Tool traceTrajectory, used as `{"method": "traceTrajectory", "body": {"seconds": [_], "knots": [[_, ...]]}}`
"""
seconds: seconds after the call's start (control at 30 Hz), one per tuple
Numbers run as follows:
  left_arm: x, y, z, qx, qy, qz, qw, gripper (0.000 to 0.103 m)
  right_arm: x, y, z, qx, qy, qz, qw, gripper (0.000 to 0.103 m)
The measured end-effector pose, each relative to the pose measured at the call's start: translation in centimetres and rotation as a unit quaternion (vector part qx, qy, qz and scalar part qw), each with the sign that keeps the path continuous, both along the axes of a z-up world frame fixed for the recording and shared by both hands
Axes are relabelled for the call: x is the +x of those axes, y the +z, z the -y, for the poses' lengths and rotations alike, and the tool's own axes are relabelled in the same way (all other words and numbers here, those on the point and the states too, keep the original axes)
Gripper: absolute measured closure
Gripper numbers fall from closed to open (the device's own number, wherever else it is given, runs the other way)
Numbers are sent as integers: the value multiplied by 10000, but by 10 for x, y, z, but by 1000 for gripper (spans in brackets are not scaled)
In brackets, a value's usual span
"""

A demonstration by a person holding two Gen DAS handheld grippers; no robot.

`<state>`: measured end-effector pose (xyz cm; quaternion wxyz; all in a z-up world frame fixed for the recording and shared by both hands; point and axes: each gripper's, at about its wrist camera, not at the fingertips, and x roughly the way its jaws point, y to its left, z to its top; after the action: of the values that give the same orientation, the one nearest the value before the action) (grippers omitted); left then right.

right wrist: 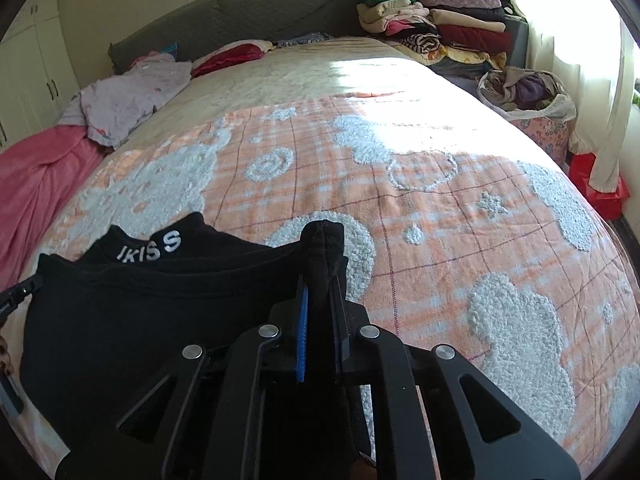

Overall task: Fold small clothes
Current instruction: 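Grasp the folded shirt edge with both tools, fold it over, release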

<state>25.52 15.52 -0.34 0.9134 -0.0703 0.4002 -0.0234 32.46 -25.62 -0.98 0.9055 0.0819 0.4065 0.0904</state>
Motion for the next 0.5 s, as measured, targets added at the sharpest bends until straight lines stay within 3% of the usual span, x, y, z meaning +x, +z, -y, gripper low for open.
{"method": "traceTrajectory", "body": {"seconds": [0.17, 0.3, 0.5], "knots": [[-1, 14, -3, -108, 61, 297, 9995, 103, 7, 2, 21, 407, -250, -10, 9989, 95], [7, -6, -2, -14, 100, 87, 9999, 102, 14, -24, 16, 184, -309, -329, 9988, 95], [10, -22, 3, 292, 123, -117, 9994, 101, 10, -29, 5, -257, -362, -267, 9987, 93]]}}
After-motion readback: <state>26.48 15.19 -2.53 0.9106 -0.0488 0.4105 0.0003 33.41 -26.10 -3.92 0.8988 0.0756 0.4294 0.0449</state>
